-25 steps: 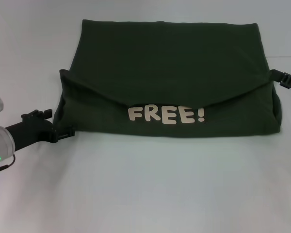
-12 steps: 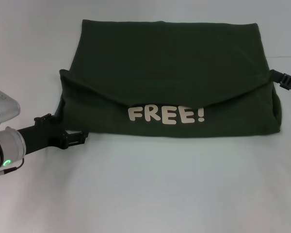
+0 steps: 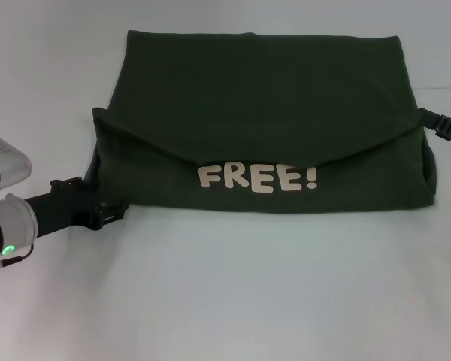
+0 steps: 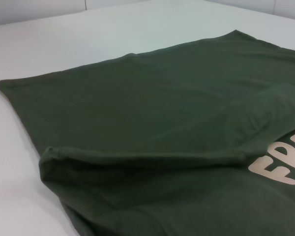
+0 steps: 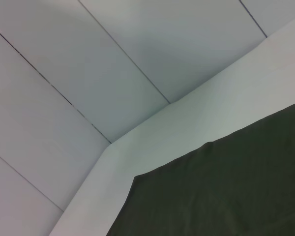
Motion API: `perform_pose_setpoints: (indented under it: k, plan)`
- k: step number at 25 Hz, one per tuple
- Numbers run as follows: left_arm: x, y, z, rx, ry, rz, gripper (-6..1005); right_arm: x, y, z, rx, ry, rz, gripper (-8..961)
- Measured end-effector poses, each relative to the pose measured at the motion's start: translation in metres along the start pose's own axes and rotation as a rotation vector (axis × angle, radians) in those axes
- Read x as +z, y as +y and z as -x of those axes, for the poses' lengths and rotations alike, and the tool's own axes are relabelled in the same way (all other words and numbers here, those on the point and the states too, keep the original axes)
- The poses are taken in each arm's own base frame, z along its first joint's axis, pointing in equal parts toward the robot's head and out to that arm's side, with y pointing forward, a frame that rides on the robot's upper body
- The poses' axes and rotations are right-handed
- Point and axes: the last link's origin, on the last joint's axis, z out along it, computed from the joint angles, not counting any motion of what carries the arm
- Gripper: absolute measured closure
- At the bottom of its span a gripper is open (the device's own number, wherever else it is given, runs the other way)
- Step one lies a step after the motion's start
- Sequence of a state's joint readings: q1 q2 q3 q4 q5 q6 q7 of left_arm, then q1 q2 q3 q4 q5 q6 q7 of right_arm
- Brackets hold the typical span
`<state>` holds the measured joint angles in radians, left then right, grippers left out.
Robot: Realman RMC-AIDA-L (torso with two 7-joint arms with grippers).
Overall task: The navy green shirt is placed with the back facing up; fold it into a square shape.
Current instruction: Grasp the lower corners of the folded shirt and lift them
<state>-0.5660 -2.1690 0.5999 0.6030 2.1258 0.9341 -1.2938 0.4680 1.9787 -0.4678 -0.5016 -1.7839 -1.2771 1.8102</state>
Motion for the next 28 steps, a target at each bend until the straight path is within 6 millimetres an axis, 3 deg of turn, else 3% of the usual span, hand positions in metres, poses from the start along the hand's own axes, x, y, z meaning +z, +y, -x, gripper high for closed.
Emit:
perform_pose_setpoints:
  k: [7,18,23,28]
  plan:
    - [-0.0007,-0.0012,-0.0027,0.002,0.004,0.002,413,-0.0004,-0.0004,-0.0003,0.000,0.000,-0.002,189]
    - [0.0005,-0.0021,-0.0048,0.006,0.003,-0.001,868,-0.0030,-0.0017,-0.0021,0.003,0.001,-0.006,190]
    - [0.0000,-0.0026,-0.0038,0.007,-0.011,0.000,958,-0.0028,-0.0018,-0.0023,0.000,0.006,-0.006,190]
    - [-0.0054,-0.0046,-0.0038,-0.008,-0.003,0.004,959,-0.0031,-0.0028,-0.0034,-0.013,0.048,-0.011,190]
